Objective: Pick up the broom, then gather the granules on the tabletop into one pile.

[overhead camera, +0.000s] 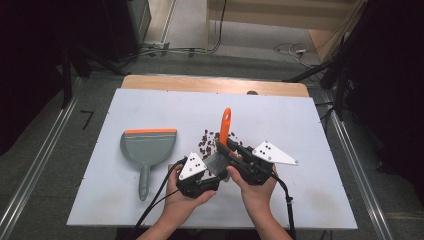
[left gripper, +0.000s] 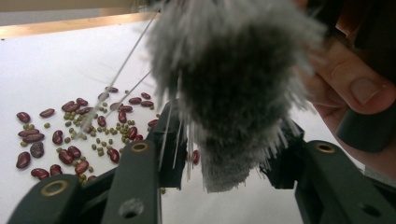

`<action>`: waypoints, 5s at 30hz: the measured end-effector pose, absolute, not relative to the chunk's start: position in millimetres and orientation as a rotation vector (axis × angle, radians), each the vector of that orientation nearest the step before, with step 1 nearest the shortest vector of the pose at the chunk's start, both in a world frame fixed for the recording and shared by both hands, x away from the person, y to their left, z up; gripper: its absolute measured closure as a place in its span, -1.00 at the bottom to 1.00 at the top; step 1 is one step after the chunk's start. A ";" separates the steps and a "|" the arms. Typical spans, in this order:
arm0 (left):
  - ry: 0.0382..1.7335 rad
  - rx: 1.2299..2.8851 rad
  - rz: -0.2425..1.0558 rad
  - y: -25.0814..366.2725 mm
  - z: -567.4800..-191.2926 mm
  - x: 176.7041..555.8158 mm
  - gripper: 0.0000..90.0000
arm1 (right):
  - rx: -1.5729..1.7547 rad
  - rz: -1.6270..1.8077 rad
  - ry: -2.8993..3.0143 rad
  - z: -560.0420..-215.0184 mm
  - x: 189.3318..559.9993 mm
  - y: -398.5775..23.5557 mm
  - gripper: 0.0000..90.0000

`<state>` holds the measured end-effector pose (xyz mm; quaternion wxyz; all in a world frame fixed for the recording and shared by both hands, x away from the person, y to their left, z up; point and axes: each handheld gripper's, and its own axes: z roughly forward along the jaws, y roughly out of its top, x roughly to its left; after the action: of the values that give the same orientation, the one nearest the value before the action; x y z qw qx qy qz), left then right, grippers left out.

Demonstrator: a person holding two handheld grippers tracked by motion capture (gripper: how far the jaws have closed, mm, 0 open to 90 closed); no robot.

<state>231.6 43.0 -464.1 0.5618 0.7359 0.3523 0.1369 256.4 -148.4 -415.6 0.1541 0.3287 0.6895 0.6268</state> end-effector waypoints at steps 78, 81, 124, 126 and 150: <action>0.374 1.794 -0.019 104.2 -448.7 251.7 0.90 | 0.442 2.001 2.554 -427.1 286.7 -168.8 0.35; 0.365 1.797 -0.023 102.6 -448.7 251.1 0.90 | 0.428 1.975 2.578 -428.1 284.8 -164.8 0.27; 0.684 1.771 0.253 128.7 -446.9 251.4 -1.00 | 0.841 1.599 2.339 -422.5 293.0 -185.7 0.51; 0.690 1.764 0.263 131.9 -446.7 251.0 -1.00 | 0.869 1.563 2.322 -421.9 295.1 -189.5 0.51; 0.769 1.719 0.334 161.7 -447.3 243.3 -1.00 | 1.080 1.372 2.257 -422.5 322.1 -226.6 0.51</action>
<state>243.3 161.7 -447.3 0.5765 0.7344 0.3284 0.1426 322.1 -226.6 -422.5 0.1436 0.3745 0.7828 0.4758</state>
